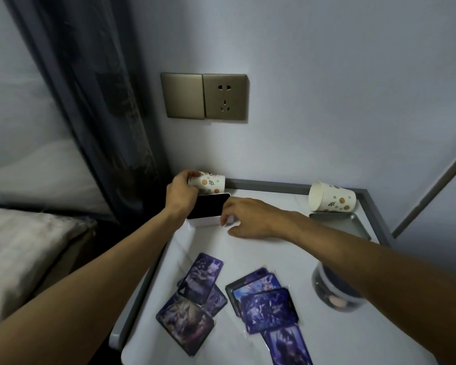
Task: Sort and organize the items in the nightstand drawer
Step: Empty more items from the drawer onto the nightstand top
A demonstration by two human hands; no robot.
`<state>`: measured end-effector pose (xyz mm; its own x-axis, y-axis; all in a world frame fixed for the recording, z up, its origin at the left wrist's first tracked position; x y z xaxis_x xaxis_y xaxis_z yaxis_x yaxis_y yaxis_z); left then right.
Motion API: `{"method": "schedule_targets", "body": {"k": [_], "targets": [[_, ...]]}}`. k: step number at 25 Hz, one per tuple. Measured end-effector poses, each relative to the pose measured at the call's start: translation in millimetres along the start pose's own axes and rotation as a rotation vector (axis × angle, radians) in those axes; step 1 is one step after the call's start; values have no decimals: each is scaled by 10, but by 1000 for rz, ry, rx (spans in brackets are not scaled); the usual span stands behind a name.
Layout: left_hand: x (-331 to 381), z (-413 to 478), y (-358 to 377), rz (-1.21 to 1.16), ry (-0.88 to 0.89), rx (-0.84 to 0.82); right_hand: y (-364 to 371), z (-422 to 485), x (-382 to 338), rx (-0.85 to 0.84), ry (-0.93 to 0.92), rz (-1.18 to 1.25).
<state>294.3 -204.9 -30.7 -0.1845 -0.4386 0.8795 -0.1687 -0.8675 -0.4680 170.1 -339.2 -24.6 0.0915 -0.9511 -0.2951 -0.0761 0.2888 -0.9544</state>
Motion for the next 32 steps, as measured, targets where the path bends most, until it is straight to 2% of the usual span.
{"method": "schedule_targets", "body": {"k": [4, 7, 14, 16, 18, 21, 23, 25, 29, 32], "targets": [[62, -136, -154, 110, 48, -16, -112, -96, -104, 31, 35, -19], [249, -436, -320, 236, 164, -2, -270, -311, -302, 109, 79, 7], [378, -2169, -1050, 196, 335, -270, -104, -1590, -1325, 158, 110, 147], [147, -2605, -1158, 299, 374, -413, 116, -2048, -1513, 117, 131, 211], [-146, -2967, -1195, 555, 382, -574, 392, -2526, -1590, 16, 203, 196], [-544, -3195, -1098, 850, 291, -733, 874, -3045, -1444, -216, 427, -25], [-709, -3192, -979, 927, 255, -695, 1100, -3238, -1293, -284, 594, -107], [-827, -3165, -839, 973, 212, -640, 1226, -3353, -1171, -308, 655, -205], [-1030, -3202, -629, 1073, 76, -657, 1392, -3410, -1054, -400, 695, -280], [-1106, -3249, -535, 1078, 63, -622, 1435, -3389, -999, -417, 679, -318]]}}
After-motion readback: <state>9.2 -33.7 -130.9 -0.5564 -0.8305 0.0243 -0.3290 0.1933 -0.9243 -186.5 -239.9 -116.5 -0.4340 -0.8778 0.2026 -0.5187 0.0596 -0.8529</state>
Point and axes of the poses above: each hand's wrist, its own z-axis towards the middle knuckle, its own y-axis out of the palm, x = y × z, the point moved 1 cm from there along z, towards the middle knuckle, and after that the axes turned 4 degrees about x, right-handed, at the moved point
